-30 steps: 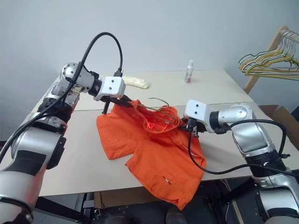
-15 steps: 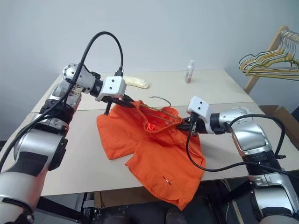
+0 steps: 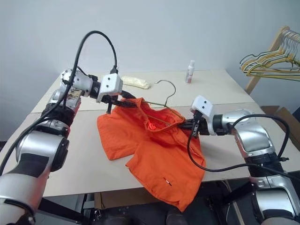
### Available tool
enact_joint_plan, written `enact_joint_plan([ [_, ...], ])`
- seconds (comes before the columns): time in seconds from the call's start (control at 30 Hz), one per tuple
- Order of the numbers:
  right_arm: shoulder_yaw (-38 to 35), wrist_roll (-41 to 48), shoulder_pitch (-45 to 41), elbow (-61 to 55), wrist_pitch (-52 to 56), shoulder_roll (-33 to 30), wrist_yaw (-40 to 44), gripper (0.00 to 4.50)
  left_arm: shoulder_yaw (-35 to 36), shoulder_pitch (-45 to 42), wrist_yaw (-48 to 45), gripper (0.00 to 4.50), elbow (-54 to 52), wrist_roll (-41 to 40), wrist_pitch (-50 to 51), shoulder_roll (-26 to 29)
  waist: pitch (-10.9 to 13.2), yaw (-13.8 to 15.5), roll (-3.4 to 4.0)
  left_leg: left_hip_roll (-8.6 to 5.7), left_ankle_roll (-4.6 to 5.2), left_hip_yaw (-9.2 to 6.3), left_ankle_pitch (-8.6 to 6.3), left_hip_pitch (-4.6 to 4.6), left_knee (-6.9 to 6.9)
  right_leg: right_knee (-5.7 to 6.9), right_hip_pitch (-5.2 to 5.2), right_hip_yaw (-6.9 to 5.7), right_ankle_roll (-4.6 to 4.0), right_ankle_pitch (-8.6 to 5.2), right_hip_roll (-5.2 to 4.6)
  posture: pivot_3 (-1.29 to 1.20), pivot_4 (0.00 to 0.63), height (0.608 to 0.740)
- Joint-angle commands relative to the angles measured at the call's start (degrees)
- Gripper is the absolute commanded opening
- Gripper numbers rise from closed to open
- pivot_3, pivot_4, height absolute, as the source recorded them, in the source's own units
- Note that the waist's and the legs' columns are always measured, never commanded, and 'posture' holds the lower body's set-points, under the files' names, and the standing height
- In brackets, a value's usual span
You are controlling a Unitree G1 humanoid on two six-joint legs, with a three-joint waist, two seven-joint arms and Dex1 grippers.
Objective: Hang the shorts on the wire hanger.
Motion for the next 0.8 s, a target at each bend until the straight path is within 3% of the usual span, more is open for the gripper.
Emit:
enact_joint_plan([
  [0.03, -5.81, 2.83, 0.67, -3.86, 2.90, -2.15, -1.53, 0.00, 4.77, -1.31, -0.46, 2.33, -0.70, -5.04, 0.69, -0.04, 0.00, 0.08, 0.00, 0.00, 0.00, -0.01, 0.00, -0.01, 0.01, 0.00, 0.00, -0.01, 0.00, 0.00, 0.00, -0.03, 0.000, 0.740],
  [0.23, -11.69, 5.37, 4.52, -7.36, 8.49, -3.81, -5.49, 0.00, 6.71, -1.72, 4.37, 4.31, -0.91, -4.80, 0.15, 0.49, 0.00, -0.04, 0.00, 0.00, 0.00, -0.03, 0.00, 0.01, 0.03, 0.00, 0.02, -0.02, 0.01, 0.00, 0.00, -0.04, 0.000, 0.740],
  [0.27, -12.91, 5.98, 5.30, -8.30, 9.62, -4.21, -6.22, 0.00, 7.13, -1.73, 4.88, 4.45, -1.04, -5.22, 0.31, 0.49, 0.00, -0.04, 0.00, 0.00, 0.00, -0.02, 0.00, 0.01, 0.03, 0.01, 0.01, -0.02, 0.01, 0.00, 0.00, -0.04, 0.000, 0.740],
  [0.5, -22.23, 6.72, 8.77, -16.26, 25.03, -5.45, -19.56, 0.00, 11.68, 3.89, 6.11, 4.45, -12.39, -12.88, 9.40, -1.20, -0.02, -0.31, 0.03, 0.02, 0.00, -0.01, -0.01, 0.00, 0.04, 0.02, 0.01, -0.01, 0.02, 0.01, -0.03, -0.10, 0.000, 0.740],
  [0.67, -28.87, 6.01, 6.14, -17.30, 40.16, -2.15, -30.57, 0.00, 16.52, 12.31, 8.53, 4.45, -30.66, -24.87, 21.36, -4.41, -0.02, -1.82, 0.03, 0.06, -0.01, -0.02, -0.01, 0.00, 0.06, 0.03, 0.01, 0.00, 0.02, 0.01, -0.03, -0.13, 0.000, 0.740],
  [0.8, -32.36, -0.46, 3.57, -18.09, 48.81, 1.65, -42.28, 0.00, 17.89, 20.53, 9.93, 4.45, -45.50, -34.21, 30.86, -6.48, -0.05, -3.05, 0.07, 0.06, -0.01, -0.11, -0.01, 0.01, 0.08, 0.03, 0.01, 0.12, 0.08, 0.06, -0.07, -0.15, 0.000, 0.740],
])
